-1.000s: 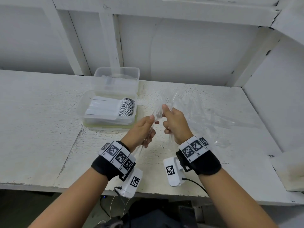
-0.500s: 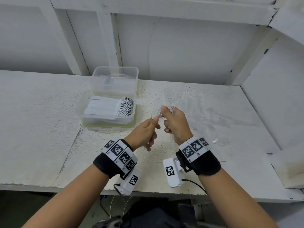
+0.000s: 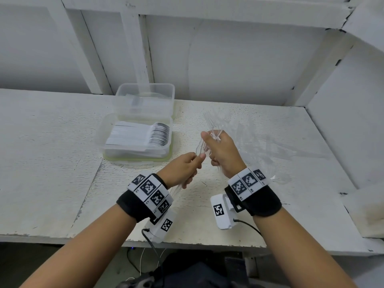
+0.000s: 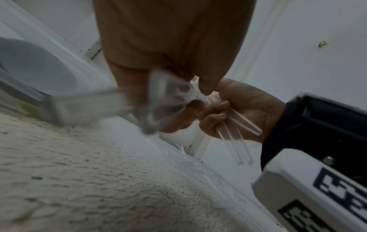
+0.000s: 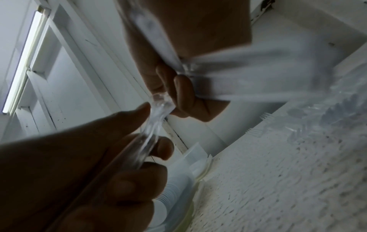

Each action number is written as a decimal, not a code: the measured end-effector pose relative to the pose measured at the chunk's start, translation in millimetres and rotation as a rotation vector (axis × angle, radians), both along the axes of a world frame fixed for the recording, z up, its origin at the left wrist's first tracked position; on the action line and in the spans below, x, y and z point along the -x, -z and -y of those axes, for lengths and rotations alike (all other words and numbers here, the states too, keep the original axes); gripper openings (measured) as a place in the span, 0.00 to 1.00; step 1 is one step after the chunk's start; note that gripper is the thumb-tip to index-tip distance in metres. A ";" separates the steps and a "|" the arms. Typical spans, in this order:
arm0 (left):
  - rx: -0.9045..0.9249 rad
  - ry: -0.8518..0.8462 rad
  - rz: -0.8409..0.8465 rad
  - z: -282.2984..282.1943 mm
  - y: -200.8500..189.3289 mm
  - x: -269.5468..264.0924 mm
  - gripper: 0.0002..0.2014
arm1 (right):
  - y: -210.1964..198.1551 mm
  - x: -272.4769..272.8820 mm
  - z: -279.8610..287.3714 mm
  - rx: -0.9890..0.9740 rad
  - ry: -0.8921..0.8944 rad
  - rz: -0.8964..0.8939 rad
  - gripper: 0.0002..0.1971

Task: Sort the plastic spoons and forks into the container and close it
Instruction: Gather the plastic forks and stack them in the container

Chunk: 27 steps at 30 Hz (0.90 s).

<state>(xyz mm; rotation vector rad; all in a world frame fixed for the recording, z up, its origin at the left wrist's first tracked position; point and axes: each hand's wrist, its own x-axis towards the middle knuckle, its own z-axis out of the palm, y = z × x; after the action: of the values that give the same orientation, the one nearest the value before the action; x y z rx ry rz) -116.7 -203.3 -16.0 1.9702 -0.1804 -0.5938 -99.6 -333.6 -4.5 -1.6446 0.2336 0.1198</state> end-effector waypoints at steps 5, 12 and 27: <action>-0.072 0.045 0.050 -2.3 3.1 -1.4 0.18 | -1.6 -2.2 -2.4 0.165 -0.060 0.039 0.16; -0.074 0.078 -0.040 -5.7 3.6 -4.3 0.17 | 0.5 -4.9 -4.1 0.185 -0.076 0.035 0.10; 0.424 -0.098 -0.339 -24.5 -4.8 -16.6 0.08 | -5.7 -16.0 1.5 0.123 -0.217 0.070 0.09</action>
<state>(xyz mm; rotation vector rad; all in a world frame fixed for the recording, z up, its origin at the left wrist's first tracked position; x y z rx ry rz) -100.1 -178.8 -11.2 1.4391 0.0043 -0.7476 -83.5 -335.1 1.2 -1.7903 0.0078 0.2154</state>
